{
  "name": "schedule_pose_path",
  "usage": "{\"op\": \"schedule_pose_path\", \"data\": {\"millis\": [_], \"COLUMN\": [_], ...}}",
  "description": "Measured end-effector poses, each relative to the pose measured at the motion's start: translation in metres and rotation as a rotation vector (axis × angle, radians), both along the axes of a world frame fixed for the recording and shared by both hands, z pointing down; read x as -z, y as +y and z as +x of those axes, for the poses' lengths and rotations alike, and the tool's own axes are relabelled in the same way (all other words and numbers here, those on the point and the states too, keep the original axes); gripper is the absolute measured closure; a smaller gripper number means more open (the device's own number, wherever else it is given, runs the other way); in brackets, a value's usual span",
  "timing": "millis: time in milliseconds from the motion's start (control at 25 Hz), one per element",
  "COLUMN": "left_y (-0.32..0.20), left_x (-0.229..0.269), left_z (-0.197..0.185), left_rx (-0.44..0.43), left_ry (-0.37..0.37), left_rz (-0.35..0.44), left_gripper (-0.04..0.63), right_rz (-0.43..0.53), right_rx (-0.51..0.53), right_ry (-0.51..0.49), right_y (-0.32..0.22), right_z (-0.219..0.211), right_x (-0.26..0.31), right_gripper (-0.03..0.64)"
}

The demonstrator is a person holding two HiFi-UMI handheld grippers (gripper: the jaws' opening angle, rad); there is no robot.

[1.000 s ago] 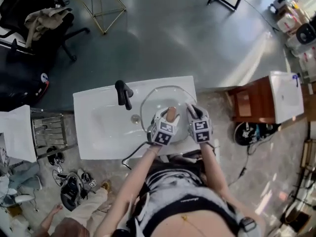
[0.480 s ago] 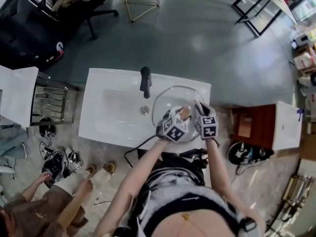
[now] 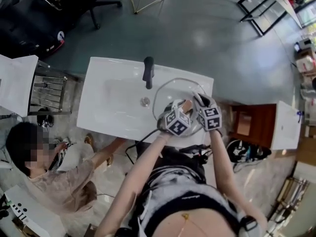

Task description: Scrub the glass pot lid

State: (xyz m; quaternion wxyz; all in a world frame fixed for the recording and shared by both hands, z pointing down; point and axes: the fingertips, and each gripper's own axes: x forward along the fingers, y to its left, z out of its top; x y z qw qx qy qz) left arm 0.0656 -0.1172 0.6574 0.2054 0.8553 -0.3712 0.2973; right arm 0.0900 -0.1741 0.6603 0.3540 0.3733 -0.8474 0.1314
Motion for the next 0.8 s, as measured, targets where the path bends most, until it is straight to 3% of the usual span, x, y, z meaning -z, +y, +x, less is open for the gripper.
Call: {"op": "schedule_pose_path", "data": {"millis": [440,800], "left_y": [-0.005,-0.005], "left_x": [-0.003,-0.002], "left_z": [-0.007,-0.004], "left_rx": [0.027,0.026], "left_ry": [-0.052,-0.044], "left_rz": [0.040,0.033], "left_gripper": [0.371,0.371], "right_rz": [0.021,-0.020], "right_rx": [0.136,0.261], "right_ry": [0.006,-0.006], "right_y": [-0.004,-0.015], "right_z": [-0.028,-0.036], "right_x": [0.008,-0.002], "right_gripper": [0.525,0.525]}}
